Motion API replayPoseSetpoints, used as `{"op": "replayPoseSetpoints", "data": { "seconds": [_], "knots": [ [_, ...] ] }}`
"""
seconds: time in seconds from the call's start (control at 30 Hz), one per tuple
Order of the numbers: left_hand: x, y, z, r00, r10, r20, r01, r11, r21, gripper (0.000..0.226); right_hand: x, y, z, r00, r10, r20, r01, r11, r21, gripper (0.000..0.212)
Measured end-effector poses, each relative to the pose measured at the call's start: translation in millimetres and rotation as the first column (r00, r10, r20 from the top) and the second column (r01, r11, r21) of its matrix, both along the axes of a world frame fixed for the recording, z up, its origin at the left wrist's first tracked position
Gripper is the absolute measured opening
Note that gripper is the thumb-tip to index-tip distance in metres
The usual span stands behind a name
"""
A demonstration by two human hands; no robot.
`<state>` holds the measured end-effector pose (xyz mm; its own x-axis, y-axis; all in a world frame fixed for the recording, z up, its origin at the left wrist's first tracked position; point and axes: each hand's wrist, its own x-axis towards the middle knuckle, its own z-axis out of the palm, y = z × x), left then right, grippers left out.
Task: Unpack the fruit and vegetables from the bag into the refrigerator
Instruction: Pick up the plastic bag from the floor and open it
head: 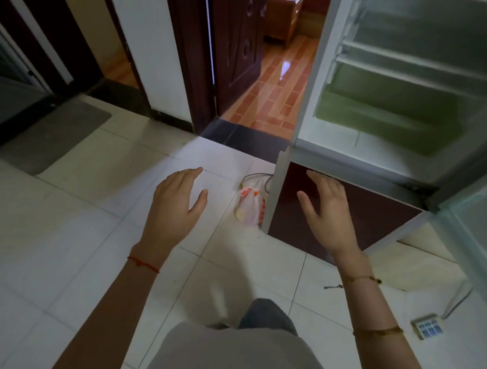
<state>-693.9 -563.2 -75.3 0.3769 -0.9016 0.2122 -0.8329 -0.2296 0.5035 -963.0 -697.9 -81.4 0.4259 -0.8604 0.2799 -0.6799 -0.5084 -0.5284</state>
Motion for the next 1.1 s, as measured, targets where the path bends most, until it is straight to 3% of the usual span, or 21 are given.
{"op": "replayPoseSetpoints", "data": {
  "seconds": [0.37, 0.73, 0.97, 1.1],
  "knots": [
    [63.7, -116.6, -44.6, 0.999, -0.019, 0.038, 0.016, 0.998, 0.067, 0.054, 80.3, -109.7, -43.3, 0.998, 0.053, 0.026, -0.057, 0.983, 0.173, 0.046],
    [104.2, -249.3, -82.5, 0.999, 0.034, 0.003, -0.034, 0.992, 0.123, 0.041, 160.4, -229.2, -87.2, 0.990, 0.139, -0.024, -0.121, 0.926, 0.358, 0.043],
    [122.6, -317.7, -146.9, 0.997, -0.009, -0.078, 0.025, 0.977, 0.213, 0.035, 196.1, -281.9, -159.2, 0.991, 0.123, -0.056, -0.078, 0.857, 0.509, 0.046],
    [130.6, -357.6, -214.5, 0.993, -0.027, -0.111, 0.058, 0.957, 0.284, 0.034, 213.2, -310.8, -225.9, 0.993, 0.071, -0.098, -0.009, 0.851, 0.525, 0.050]
  ]
}}
